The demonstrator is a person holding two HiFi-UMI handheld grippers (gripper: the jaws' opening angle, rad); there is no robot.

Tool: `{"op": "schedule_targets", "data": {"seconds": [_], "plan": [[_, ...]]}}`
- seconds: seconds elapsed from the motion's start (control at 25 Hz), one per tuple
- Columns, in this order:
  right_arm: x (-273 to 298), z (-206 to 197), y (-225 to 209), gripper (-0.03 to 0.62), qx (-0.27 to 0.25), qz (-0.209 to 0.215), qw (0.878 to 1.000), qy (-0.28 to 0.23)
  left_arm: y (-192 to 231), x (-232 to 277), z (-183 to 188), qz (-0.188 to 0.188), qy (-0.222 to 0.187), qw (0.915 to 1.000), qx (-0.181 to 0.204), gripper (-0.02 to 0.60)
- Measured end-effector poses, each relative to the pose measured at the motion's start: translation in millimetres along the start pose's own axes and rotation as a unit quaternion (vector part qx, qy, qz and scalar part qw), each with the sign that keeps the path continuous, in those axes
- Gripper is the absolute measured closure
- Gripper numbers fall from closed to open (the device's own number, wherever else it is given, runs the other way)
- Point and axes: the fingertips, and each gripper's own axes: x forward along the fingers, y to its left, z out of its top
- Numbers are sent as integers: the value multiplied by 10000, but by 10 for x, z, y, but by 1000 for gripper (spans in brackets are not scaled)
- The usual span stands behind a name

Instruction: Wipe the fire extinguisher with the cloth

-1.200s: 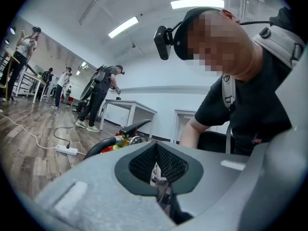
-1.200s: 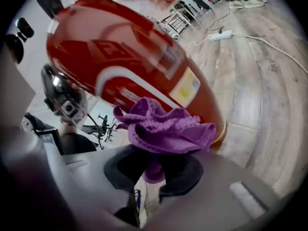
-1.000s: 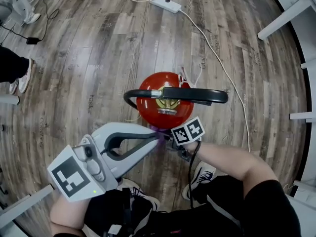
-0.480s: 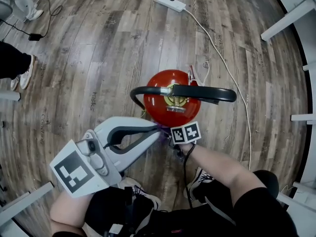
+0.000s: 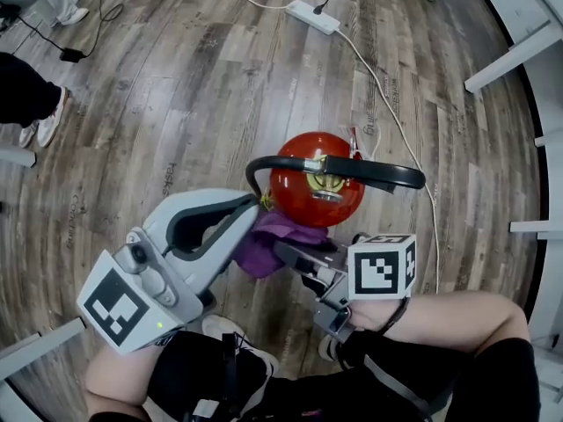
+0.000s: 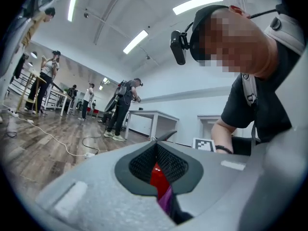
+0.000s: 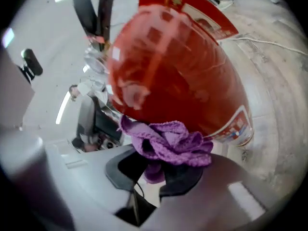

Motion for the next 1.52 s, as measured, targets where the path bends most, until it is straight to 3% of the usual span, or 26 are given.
{"op": "schedule_targets", "data": {"seconds": [0.24,0.4,0.56,0.64,0.84,1.08,1.4,1.52], "plan": [[-159,318,631,522,855,578,9919,-739,98,-201,212,439,-379,9974,420,584],[-79,427,722,522,761,699,9906,-892,109,-209,205,421,-422,9975,368,584],[155,325,528,522,547,533,9942,-763,74,-192,108,330,-261,9988,262,584],[279,267,314,522,494,307,9956,-729,96,-206,92,341,-240,9990,180,584],[575,21,-444,522,269,-775,9949,-593,139,-225,58,372,-208,9990,130,584],[961,-343,-1498,522,137,-1926,9788,-686,127,-217,39,301,-171,9994,92,584],[1129,-808,-2599,522,320,-2947,9524,-708,160,-247,-68,306,-45,9995,-58,584],[1115,-849,-2709,522,391,-2843,9554,-698,161,-256,-89,278,2,9996,-83,584]]}}
